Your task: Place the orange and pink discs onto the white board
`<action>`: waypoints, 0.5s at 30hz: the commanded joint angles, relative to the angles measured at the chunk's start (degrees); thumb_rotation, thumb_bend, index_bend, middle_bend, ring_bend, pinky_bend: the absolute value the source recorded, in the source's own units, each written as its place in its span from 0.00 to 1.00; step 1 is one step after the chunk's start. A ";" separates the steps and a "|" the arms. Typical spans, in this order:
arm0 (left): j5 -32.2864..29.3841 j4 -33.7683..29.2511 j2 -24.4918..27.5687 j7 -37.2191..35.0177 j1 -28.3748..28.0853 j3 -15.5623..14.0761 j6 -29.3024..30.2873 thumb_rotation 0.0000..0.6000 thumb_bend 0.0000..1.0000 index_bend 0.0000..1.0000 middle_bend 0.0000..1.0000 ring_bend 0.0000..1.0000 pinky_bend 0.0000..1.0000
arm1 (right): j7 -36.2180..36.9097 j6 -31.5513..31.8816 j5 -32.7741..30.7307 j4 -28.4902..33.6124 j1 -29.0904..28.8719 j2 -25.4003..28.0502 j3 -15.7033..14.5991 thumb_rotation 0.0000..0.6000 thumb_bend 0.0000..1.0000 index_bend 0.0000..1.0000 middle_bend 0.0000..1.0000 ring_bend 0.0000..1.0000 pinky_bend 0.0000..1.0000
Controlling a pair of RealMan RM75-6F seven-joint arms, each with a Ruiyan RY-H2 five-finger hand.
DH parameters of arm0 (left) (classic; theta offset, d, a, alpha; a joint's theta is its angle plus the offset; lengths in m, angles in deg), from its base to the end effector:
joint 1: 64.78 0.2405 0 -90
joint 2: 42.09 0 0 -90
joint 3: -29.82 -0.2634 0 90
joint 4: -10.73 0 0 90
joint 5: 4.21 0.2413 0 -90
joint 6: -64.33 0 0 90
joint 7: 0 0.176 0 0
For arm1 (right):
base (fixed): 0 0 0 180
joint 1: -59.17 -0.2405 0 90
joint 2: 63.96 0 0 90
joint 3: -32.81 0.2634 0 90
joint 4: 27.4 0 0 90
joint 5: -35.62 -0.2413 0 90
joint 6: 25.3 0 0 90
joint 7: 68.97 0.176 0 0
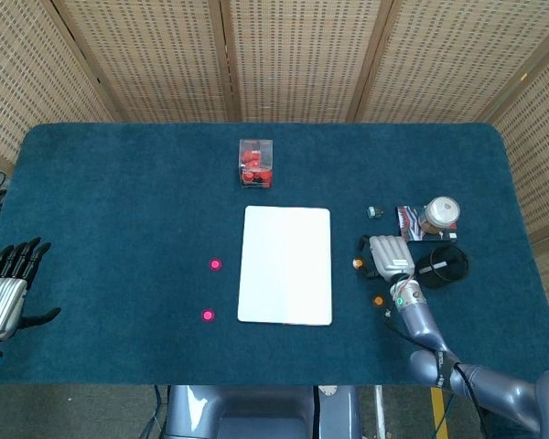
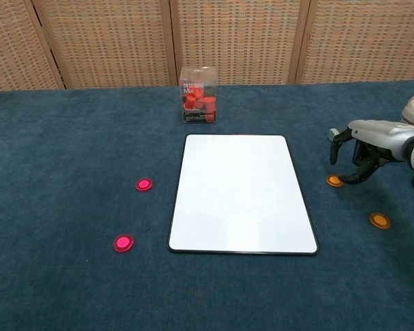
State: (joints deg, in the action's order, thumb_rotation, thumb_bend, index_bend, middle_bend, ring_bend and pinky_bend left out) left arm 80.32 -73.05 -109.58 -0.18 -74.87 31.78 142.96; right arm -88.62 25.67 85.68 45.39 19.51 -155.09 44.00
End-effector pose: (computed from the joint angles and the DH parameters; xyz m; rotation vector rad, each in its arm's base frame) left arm -0.3504 0.2462 0.1128 -1.4943 -0.8808 -0.8136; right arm -0.2391 -0.4100 -0.0525 1.6280 -1.1375 0.7012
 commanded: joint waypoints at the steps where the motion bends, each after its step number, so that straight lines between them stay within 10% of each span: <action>1: 0.08 -0.08 -0.03 0.14 -0.01 -0.06 0.00 1.00 0.00 0.00 0.00 0.00 0.00 | -0.14 0.46 0.97 -0.52 0.00 -0.59 -0.44 1.00 0.36 0.40 0.98 1.00 1.00; 15: -0.08 -0.02 0.03 -0.01 -0.09 -0.06 -0.15 1.00 0.00 0.00 0.00 0.00 0.00 | -0.69 0.22 2.26 -3.65 0.07 -2.88 -1.13 1.00 0.36 0.40 0.98 1.00 1.00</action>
State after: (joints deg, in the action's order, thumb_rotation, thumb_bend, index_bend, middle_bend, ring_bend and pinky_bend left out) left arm 80.24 -73.07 -109.55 -0.20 -74.97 31.73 142.80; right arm -89.32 25.91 87.95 41.76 19.57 -157.94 42.86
